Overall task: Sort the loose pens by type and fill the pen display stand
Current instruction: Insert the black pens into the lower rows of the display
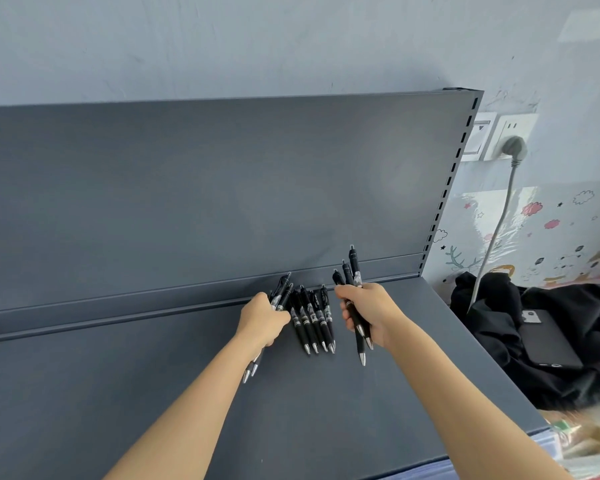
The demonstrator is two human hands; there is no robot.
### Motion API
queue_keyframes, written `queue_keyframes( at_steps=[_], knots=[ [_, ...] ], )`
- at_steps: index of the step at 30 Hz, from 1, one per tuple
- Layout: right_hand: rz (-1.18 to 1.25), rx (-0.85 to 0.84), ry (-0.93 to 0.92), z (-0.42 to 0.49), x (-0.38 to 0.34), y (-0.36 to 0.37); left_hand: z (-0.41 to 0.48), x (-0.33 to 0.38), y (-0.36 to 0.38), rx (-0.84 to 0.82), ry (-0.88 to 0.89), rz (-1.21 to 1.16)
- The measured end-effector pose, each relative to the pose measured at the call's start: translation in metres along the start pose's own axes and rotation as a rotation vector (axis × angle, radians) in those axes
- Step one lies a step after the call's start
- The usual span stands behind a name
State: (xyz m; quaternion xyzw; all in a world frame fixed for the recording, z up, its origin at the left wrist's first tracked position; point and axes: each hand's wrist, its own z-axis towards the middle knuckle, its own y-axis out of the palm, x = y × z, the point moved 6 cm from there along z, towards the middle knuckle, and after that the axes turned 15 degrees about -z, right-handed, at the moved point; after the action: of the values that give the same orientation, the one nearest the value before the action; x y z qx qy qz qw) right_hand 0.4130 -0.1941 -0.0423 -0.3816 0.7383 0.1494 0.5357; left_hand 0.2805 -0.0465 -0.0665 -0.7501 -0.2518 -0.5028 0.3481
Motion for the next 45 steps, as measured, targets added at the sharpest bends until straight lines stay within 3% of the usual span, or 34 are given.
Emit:
queue_keyframes(
  at_steps=[9,16,23,32,45],
  knots=[
    [0.079,-0.047,0.002,-0.016,0.002,0.017,-0.026,0.002,-0.01,0.015,-0.01,-0.068],
    [0.147,-0.183,0.037,-0.028,0.005,0.057,-0.051,-0.008,-0.032,0.063,-0.108,-0.369],
    [0.076,-0.281,-0.007,-0.064,-0.008,0.106,-0.094,-0.012,-0.077,0.09,-0.059,-0.463],
    [0.028,-0.327,-0.112,-0.145,-0.029,0.218,-0.171,-0.058,-0.208,0.199,-0.009,-0.513],
    [-0.104,-0.456,-0.284,-0.283,-0.024,0.479,-0.339,-0.173,-0.465,0.494,0.003,-0.511]
  ],
)
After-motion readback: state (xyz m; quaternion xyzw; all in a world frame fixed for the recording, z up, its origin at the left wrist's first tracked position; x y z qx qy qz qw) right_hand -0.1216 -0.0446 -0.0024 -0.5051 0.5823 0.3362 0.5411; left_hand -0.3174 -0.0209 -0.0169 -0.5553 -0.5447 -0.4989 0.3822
